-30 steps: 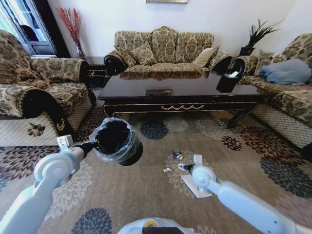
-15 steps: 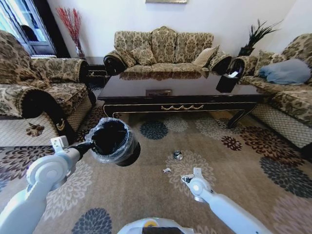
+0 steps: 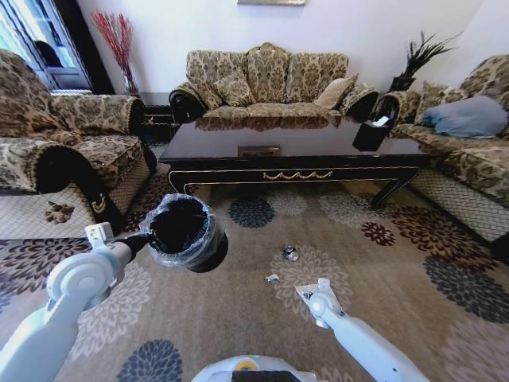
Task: Move to the front of the table and pick up the trash from the floor, then place it into the trash bin.
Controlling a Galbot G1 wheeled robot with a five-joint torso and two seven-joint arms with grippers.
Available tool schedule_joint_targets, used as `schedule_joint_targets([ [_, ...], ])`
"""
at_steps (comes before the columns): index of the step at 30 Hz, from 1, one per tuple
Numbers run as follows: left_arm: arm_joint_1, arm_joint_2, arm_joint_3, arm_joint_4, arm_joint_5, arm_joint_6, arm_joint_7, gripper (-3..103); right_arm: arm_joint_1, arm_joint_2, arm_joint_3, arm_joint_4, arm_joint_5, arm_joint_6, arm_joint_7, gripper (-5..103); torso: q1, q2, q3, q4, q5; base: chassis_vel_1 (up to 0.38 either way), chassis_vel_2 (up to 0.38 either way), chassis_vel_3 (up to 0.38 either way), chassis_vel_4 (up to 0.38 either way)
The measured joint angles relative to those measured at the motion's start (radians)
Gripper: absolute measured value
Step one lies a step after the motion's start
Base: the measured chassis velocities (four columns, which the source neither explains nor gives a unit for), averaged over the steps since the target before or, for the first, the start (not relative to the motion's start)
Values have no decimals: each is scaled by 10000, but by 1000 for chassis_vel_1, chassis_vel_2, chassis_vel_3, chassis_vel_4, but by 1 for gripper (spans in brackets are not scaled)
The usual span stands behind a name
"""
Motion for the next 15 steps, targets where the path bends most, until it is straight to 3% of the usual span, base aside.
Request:
schedule_joint_targets([
  [8, -121, 69, 163, 167, 25, 0, -3, 2, 172, 474, 151, -653, -494, 76, -322, 102, -1, 0, 0, 1, -1, 0, 0, 0, 0],
  [13, -195, 73, 293, 253, 65, 0, -2, 2, 218, 662, 187, -936, -661, 81, -420, 86, 0, 0, 0, 1, -1, 0, 0, 0, 0],
  [15, -241, 67, 349, 291, 77, 1, -2, 2, 219, 707, 189, -1074, -813, 80, -496, 85, 0, 0, 0, 1, -1, 0, 0, 0, 0],
])
